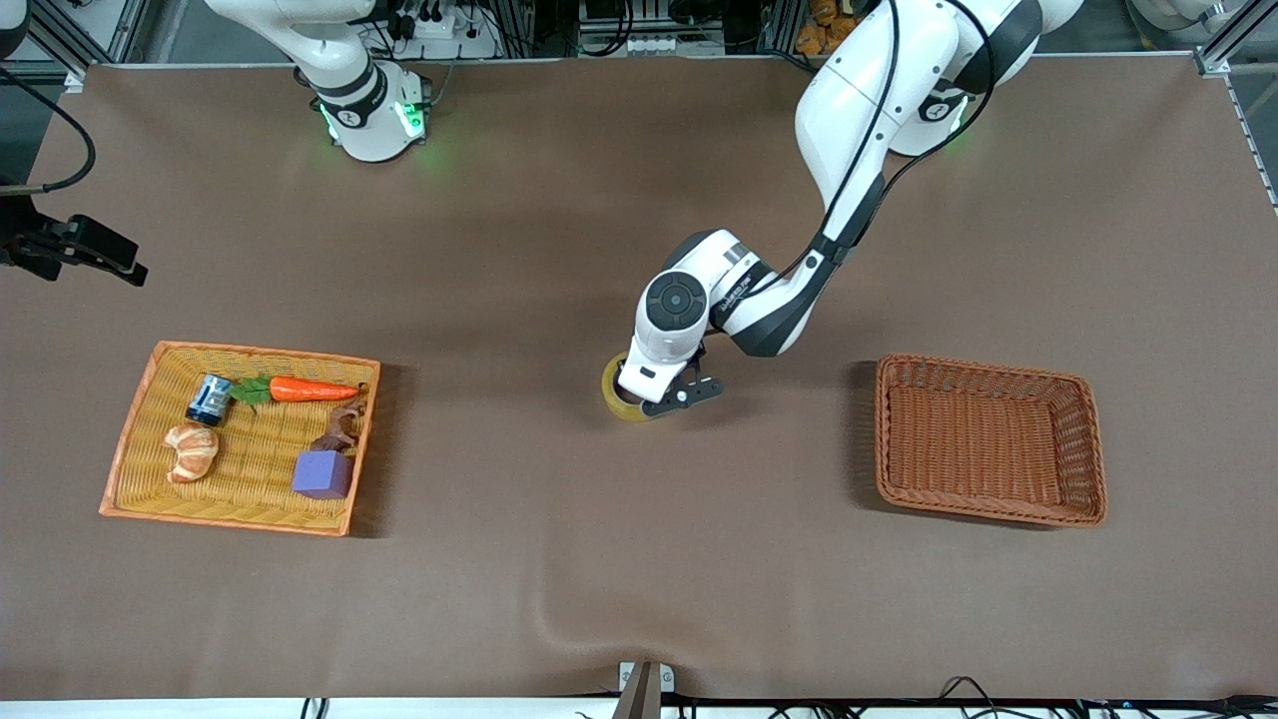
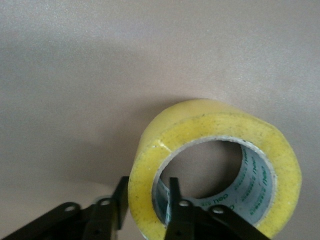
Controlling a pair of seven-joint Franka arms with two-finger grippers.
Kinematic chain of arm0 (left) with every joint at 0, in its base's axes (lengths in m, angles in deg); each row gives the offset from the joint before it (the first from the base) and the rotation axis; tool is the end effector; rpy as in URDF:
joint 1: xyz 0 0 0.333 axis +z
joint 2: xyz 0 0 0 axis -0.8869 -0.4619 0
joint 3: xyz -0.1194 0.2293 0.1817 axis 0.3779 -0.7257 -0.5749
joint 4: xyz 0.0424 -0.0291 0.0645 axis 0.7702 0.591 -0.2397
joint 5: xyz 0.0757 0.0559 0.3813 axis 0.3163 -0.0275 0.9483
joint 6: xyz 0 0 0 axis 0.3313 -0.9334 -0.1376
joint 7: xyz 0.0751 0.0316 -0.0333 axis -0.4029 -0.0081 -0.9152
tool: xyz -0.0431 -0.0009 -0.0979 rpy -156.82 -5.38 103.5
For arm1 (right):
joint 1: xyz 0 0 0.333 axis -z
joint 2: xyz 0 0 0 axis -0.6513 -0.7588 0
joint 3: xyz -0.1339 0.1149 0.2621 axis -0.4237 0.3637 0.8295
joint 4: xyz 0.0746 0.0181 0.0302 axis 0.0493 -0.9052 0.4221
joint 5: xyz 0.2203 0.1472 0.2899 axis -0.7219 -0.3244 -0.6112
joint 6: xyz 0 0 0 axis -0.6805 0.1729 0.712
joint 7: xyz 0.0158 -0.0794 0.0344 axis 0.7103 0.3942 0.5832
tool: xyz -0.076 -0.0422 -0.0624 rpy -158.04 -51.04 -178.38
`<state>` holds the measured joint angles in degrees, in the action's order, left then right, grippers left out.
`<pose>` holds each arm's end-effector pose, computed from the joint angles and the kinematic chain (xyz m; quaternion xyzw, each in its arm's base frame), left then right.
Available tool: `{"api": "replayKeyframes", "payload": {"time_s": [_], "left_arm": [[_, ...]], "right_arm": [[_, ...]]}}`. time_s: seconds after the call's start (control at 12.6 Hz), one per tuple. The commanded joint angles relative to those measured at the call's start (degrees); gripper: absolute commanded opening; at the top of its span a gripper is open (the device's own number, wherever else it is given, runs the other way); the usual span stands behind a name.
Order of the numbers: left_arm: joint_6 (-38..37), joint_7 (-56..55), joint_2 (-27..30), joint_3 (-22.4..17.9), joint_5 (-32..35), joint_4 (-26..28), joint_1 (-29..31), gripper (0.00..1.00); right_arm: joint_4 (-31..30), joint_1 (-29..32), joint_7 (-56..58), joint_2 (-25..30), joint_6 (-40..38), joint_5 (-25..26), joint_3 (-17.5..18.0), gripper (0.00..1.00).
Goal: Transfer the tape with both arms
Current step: 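Close the left gripper on the tape roll's rim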
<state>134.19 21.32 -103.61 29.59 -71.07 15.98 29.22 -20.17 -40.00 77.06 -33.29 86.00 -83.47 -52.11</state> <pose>0.5254 -0.4959 0.1914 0.9859 0.1571 -0.0525 0.0260 0.5499 -0.0357 0.6184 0.9992 -0.0404 -0.0047 0.0012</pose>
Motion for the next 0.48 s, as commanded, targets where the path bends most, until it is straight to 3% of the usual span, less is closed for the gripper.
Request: {"api": "replayKeyframes", "payload": {"time_s": [0.0,0.4], "left_arm": [[0.27,-1.64,0.26,-0.33,1.79,-1.53,-0.04,0.00],[-8.15,-0.33,10.54,-0.33,2.49,-1.18,5.40,0.00]], "right_arm": [[1.47,-0.47,-0.95,-0.74,-0.54,1.04,-0.07,1.00],[1.47,-0.47,-0.95,-0.83,-0.54,0.95,-0.07,1.00]]}}
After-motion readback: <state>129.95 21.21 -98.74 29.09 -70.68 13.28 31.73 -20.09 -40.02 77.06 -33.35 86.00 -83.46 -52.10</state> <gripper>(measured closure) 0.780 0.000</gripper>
